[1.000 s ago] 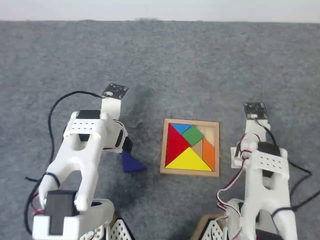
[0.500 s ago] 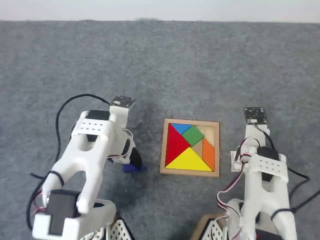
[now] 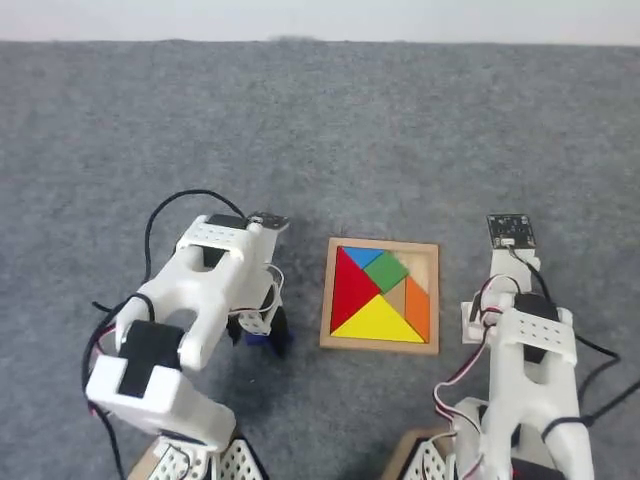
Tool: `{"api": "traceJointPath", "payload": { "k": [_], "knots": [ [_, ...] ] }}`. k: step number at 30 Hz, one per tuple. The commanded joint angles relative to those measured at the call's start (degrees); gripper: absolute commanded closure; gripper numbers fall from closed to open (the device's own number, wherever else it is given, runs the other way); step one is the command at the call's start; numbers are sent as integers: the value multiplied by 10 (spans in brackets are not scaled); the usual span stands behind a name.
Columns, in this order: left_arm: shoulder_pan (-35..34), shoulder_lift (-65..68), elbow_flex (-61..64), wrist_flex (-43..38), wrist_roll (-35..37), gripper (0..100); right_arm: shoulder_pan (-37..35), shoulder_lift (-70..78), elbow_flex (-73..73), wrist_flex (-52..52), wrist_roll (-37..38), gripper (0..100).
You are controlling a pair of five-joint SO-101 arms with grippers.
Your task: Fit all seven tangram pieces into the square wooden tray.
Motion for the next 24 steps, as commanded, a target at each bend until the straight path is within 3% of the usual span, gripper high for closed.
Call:
{"api": "traceJointPath", "payload": {
  "k": [1,5,12,24],
  "knots": [
    [-1,8,-19,-62,-2,811,6,6,-3,-13,-6,991],
    [-42,-19,-36,-64,-14,837,6,6,-2,-13,-6,991],
    [-91,-39,-145,21,-61,839,6,6,-2,-13,-8,991],
    [-67,2,-208,-14,-76,824,6,6,-2,-13,-7,991]
  ]
}}
